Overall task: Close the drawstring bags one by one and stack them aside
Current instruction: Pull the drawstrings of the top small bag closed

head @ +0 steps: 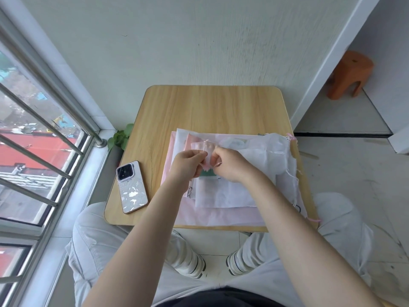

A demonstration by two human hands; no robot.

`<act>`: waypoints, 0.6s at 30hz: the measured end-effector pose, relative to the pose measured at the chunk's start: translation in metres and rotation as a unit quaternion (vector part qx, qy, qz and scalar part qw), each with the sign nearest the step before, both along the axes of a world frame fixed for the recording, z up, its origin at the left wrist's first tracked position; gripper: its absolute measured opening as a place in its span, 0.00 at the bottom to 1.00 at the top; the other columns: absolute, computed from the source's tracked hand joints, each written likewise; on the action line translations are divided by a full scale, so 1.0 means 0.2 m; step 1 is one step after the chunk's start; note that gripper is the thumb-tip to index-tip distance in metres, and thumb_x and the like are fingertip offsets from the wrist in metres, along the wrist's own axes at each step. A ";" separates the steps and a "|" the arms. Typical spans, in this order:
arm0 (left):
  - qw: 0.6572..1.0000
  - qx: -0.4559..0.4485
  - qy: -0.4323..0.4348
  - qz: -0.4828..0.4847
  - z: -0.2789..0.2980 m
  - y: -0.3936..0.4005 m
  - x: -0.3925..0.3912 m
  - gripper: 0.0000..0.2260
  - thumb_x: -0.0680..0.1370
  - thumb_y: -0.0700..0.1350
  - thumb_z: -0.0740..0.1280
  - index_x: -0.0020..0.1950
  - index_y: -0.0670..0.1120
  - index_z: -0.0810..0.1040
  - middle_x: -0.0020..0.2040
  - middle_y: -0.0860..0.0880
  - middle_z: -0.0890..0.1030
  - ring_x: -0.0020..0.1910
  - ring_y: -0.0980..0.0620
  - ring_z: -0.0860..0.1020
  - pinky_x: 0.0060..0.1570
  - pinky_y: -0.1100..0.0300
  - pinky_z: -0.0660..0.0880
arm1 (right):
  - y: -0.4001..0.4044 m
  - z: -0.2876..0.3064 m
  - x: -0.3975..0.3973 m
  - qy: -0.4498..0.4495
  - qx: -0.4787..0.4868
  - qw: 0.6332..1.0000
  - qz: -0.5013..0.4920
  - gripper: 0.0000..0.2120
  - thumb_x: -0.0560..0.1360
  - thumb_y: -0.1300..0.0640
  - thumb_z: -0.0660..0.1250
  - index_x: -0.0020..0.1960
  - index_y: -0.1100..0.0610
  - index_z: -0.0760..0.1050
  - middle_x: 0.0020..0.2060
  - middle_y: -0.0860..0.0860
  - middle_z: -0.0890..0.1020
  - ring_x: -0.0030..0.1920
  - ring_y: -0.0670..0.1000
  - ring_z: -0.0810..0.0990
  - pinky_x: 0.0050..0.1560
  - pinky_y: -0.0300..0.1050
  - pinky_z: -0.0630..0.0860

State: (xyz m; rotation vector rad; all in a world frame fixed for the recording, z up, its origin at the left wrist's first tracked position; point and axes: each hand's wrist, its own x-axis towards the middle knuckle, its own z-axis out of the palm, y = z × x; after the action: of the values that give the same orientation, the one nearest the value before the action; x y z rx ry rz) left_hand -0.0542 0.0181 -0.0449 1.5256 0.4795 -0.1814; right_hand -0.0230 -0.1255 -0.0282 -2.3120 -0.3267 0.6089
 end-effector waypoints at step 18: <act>0.951 0.247 -0.046 -0.179 0.02 0.02 0.01 0.13 0.76 0.48 0.68 0.39 0.39 0.81 0.32 0.44 0.75 0.27 0.55 0.65 0.28 0.65 0.62 | 0.06 0.12 0.14 0.005 0.115 0.992 -0.055 0.11 0.79 0.54 0.64 0.43 0.59 0.79 0.35 0.49 0.80 0.37 0.46 0.76 0.38 0.38 0.71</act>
State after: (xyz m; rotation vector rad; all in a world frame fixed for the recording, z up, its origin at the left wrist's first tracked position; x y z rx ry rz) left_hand -0.0530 0.0214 -0.0408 2.1001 0.1710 -0.2834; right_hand 0.0054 -0.1135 -0.0035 -2.0890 -0.2485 0.4995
